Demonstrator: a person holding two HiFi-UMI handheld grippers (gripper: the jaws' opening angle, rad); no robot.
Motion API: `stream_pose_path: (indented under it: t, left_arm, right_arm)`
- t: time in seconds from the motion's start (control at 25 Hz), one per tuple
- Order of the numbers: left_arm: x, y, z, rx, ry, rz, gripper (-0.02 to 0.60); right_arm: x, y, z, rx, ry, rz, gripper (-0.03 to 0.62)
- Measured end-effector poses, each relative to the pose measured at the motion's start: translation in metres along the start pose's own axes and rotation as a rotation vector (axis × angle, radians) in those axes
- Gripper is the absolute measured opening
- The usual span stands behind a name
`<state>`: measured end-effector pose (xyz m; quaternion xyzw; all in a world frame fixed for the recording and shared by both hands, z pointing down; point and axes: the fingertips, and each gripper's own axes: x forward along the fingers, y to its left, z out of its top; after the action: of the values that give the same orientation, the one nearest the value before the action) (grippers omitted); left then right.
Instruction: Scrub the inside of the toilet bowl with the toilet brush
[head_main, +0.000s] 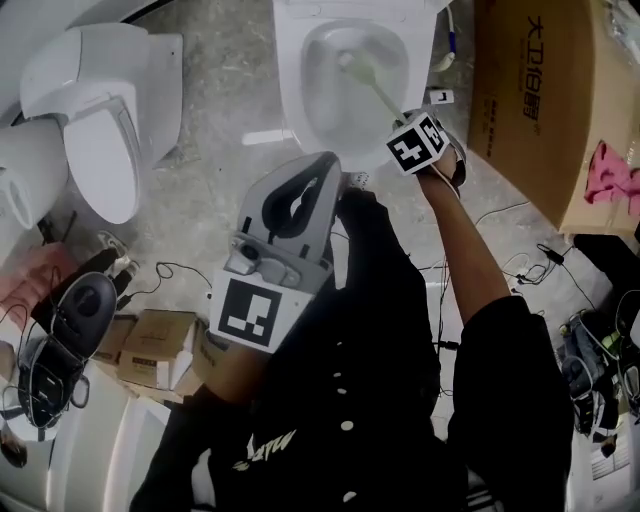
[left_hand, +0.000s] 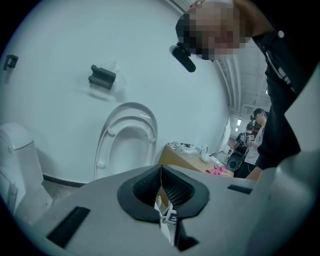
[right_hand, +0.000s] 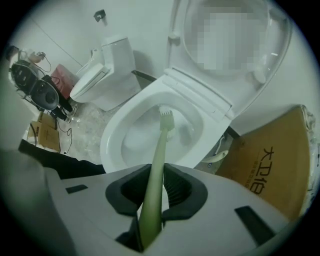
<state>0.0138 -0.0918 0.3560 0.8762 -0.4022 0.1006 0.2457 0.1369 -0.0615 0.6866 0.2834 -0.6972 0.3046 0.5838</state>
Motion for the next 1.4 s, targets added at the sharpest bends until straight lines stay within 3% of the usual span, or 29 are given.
stream_pose_path:
  t: [0.24,0.56,1.0,1.4]
  left_arm:
    - [-0.045,-0.025,0.068,0.037,-0.057,0.004,0.028]
    - [-0.088,-0.052,0.137,0.123,-0.125,-0.002,0.028]
    - [-0.143,-0.097,0.189,0.167,-0.226,0.001,0.029]
    - [-0.195,-0.128,0.241,0.207,-0.367,-0.011,0.029]
  right_arm:
    - [-0.123,0.019,-0.007,0.001,-0.126,-0.037,0.087]
    - [-0.29,0.043,0.01,0.062,-0.401,-0.118,0.087]
    - [-0.474,0.094,0.062,0.112,-0.837,-0.241,0.087]
    - [-0.604,0.126,0.072,0.089,-1.146,-0.344,0.088]
